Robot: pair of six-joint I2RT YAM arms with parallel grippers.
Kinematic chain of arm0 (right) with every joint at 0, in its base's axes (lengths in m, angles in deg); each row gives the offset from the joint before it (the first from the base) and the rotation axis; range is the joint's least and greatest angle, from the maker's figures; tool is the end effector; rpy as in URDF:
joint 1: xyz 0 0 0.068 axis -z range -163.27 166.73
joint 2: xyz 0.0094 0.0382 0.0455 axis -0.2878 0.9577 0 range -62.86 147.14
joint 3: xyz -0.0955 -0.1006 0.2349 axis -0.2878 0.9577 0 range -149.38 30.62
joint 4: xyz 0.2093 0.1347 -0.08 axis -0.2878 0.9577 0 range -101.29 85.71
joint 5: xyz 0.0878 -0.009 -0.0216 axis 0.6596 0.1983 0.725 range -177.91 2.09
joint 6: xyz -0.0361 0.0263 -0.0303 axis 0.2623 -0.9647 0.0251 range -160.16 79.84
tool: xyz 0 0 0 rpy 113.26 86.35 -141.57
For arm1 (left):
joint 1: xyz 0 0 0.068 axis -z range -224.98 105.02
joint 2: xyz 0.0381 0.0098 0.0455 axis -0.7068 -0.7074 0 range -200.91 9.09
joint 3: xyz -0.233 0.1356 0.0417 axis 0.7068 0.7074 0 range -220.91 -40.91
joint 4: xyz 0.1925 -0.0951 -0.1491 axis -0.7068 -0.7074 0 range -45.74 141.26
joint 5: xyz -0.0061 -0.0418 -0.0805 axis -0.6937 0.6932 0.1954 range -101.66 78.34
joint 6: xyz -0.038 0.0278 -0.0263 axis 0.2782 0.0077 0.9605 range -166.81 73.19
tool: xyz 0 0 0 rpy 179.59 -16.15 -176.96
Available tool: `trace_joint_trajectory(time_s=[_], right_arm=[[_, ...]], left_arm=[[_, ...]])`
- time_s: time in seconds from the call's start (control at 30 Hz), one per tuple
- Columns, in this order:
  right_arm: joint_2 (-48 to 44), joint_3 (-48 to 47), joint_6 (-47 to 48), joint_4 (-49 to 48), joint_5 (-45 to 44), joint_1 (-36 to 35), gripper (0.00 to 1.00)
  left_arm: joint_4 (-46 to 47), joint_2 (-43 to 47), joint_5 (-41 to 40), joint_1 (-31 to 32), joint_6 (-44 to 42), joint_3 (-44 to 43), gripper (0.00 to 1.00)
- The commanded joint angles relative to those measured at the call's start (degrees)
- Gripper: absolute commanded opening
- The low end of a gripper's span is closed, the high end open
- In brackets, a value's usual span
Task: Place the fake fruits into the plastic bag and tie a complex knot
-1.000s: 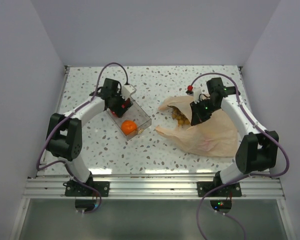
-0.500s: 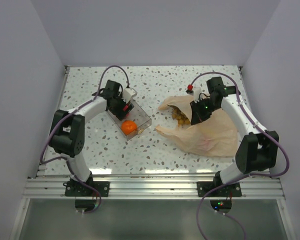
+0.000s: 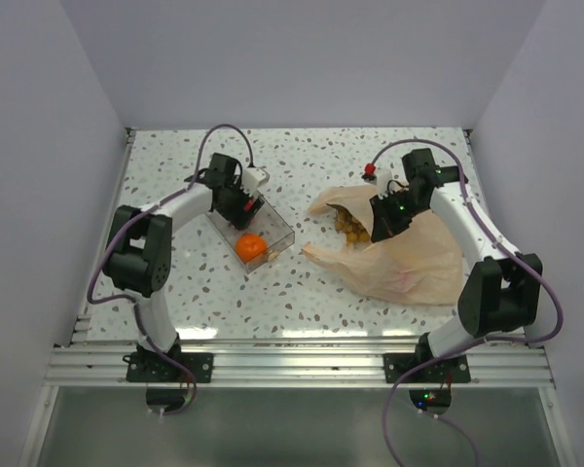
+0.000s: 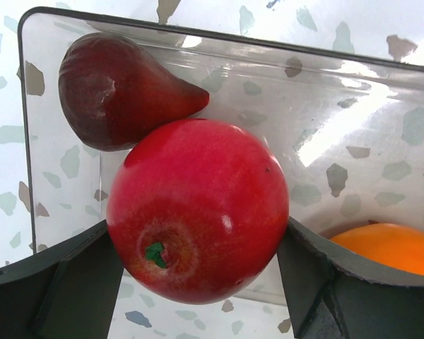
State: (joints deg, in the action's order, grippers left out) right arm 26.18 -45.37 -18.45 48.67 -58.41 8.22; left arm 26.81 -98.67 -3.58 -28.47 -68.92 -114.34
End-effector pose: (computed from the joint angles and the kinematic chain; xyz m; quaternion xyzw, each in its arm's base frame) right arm 0.2925 0.0614 0.2801 -0.2856 0.9136 0.2337 0.1709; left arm 0.3756 -0.1165 0.1828 0.3356 0.9004 -0.0546 0.2714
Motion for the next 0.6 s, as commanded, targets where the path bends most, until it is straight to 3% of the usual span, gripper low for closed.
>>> trace_joint_trajectory(time_s=[0.0,0.23,0.37,0.5,0.57], right_arm=[[0.7,-2.8,0.0,0.5,0.2,0.2,0.00],[0.2,-2.8,-0.8,-0.3,0.8,0.2,0.00],[0.0,-3.1,-1.5,-0.7,1.5,0.1,0.00],[-0.6,-3.7,-2.6,-1.3,2.4,0.2,0.00],[-1.1,-4.0,-3.1,-1.4,2.4,0.2,0.00]], left_arm=[[2.2,2.2,2.4,-0.4,1.3,-2.6,0.72],[0.9,13.5,12.1,-0.3,2.5,-2.6,0.53],[0.0,16.5,22.7,0.0,7.1,-3.3,0.53],[13.5,21.0,31.1,6.0,14.4,4.9,0.53],[19.8,21.7,31.1,9.1,19.5,8.2,0.53]])
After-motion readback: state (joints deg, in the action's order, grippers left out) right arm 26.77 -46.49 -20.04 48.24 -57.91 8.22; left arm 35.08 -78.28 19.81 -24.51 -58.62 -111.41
